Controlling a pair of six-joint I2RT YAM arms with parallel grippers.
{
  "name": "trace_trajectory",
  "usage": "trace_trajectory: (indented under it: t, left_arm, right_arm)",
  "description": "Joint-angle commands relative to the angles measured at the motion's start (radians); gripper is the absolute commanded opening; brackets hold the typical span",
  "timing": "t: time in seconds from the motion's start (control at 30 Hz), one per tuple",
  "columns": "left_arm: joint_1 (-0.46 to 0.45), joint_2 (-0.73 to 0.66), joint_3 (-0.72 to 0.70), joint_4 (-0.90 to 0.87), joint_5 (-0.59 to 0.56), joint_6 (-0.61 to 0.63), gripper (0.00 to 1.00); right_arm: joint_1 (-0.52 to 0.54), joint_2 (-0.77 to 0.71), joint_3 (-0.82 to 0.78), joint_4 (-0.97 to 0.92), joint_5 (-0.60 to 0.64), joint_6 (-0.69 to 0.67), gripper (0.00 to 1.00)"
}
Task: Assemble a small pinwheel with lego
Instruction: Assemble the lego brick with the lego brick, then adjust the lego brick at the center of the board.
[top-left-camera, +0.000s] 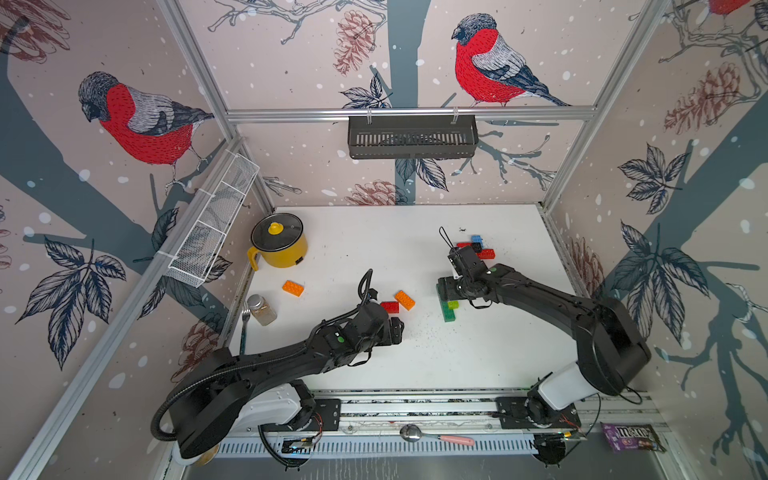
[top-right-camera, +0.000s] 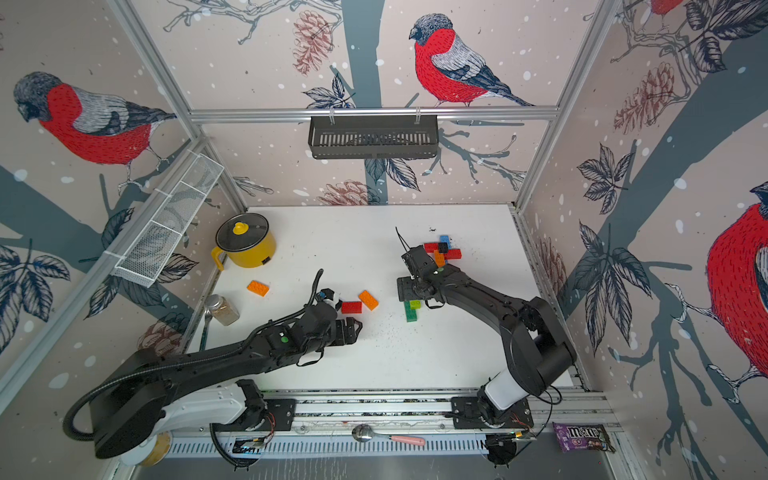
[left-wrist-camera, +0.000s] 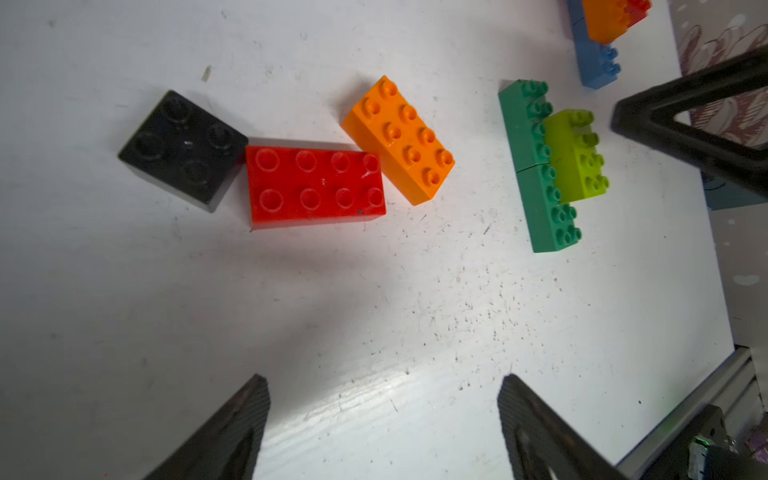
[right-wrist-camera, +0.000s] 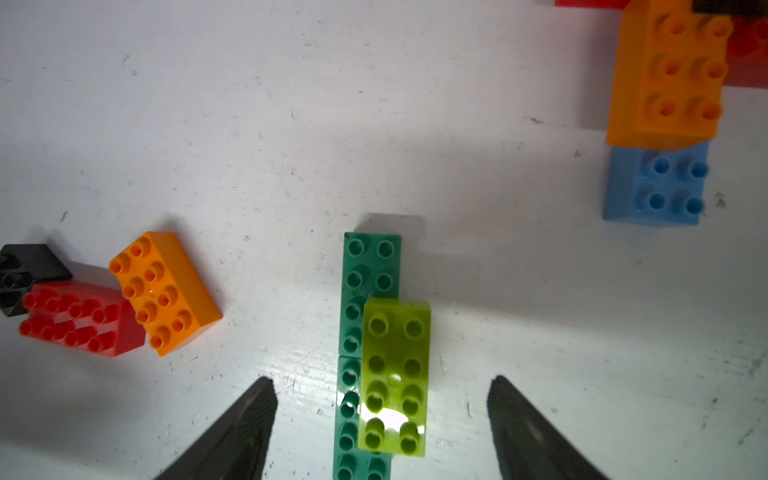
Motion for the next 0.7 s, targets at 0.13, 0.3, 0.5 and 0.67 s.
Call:
trace_trajectory:
  t: [0.13,0.3,0.5,0.67]
  left_arm:
    - [0.001,0.240,0.138,0.069,0.007,-0.131,0.80]
    - [0.009,0.345,0.188,0.065,-0.063,-0.206,0.79]
    - [0.052,0.368,0.201,-0.024,-0.184,-0.266,0.79]
    - [0.125,0.383,0.219,0.006,-0.164,-0.169,0.79]
  right_arm:
    - [-0.017,-0.095,-0.066,0.063,-0.048,-0.012,0.90]
    - [-0.033,-0.154,-0.106,0.067,-0.066,-0.021,0.91]
    - [-0.056,-0.194,-0.150,0.079,-0.090,-0.031,0.91]
    - [-0.069,-0.192,-0.184,0.104,-0.116,-0.034,0.91]
